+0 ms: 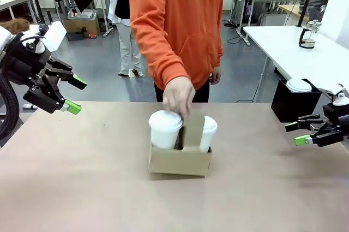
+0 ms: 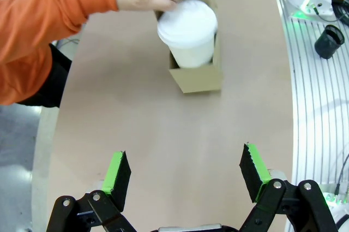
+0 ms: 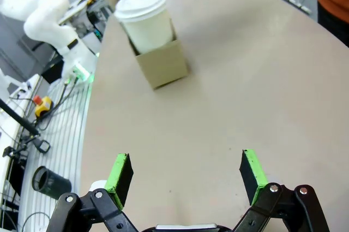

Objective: Pour a drink into a cup and package it in a carrier.
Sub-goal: Insert the held 600 ml Paper Cup into the Cup Carrier.

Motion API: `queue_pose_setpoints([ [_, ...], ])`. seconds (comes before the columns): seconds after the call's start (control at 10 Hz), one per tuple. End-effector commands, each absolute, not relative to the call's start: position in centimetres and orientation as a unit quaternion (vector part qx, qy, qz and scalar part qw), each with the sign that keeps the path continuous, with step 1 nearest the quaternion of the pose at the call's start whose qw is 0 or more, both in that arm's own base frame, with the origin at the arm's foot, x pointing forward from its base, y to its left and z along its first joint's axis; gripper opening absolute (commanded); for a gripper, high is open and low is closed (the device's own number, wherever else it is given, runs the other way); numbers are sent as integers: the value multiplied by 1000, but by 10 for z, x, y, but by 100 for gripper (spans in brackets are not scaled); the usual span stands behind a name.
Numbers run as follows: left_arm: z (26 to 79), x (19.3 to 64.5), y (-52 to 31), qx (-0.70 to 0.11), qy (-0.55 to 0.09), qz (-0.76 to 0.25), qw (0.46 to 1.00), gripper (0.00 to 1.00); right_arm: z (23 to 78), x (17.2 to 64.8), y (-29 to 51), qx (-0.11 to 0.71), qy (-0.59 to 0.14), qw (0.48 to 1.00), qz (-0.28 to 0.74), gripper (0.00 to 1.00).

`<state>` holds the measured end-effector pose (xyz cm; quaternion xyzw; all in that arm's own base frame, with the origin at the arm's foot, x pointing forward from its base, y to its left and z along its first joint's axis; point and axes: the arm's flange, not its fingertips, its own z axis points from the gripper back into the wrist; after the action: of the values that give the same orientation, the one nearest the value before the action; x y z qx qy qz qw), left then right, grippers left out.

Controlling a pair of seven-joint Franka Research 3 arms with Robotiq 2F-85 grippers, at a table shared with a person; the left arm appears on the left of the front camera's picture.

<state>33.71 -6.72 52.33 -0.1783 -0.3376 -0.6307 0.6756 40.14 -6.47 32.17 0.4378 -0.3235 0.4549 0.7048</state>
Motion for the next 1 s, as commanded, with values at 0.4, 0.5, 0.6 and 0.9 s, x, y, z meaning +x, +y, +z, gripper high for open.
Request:
queue_pose_setpoints([
  [0.4,523,338,-68,-184,-344,-631,671,100,323,400,-67,434,-326,702,460,100],
  [0.5,523,338,-68,-184,-344,-631,671,100,323,400,-67,434,-326,702,460,100],
  [0.6,523,338,-68,-184,-344,-631,671,100,323,400,-67,434,-326,702,460,100],
  [0.9,523,338,-68,-184,-344,-631,671,100,323,400,-67,434,-326,702,460,100],
])
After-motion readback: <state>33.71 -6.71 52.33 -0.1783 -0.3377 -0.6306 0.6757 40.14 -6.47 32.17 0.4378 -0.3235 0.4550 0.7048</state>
